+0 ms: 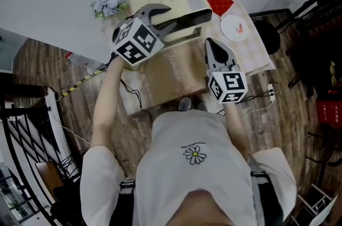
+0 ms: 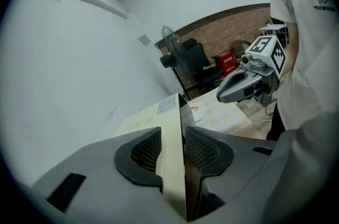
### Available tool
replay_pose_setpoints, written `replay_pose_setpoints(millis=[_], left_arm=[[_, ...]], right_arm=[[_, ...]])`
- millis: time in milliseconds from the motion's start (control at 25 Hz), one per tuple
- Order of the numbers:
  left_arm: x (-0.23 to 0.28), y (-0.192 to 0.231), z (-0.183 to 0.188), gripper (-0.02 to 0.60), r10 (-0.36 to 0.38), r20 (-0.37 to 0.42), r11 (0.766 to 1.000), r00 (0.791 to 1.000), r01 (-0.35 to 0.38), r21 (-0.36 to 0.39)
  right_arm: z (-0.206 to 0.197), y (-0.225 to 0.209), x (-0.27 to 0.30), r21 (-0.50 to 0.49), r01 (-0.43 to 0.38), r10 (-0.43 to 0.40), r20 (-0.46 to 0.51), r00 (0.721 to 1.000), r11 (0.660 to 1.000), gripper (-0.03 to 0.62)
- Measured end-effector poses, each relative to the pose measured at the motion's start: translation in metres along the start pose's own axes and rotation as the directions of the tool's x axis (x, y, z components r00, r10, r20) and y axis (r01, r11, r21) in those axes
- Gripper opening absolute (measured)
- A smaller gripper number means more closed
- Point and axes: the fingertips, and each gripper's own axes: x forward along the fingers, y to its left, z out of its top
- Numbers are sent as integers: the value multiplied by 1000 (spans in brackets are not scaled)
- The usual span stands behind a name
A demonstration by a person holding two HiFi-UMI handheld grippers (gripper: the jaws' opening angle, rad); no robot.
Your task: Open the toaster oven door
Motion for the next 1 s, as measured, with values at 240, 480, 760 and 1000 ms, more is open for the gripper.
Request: replay_pose_setpoints(millis=[240,480,760,1000], left_arm=[[3,-6,-1,125,-76,-13,997,997,76,3],[4,-8,0,115,-87,1,996,996,87,19],[3,-9,0,112,-85,5,996,996,85,27],[3,-8,0,112,-90,-3,996,996,90,15]], right_arm=[[-4,0,5,7,-8,8,-16,1000,1000,9],[-10,4,10,40,-36,37,-29,999,999,11],[-14,9,19,250,-131,146,-42,988,959,48],[-27,18,44,636,-255,344,-17,939,729,198]])
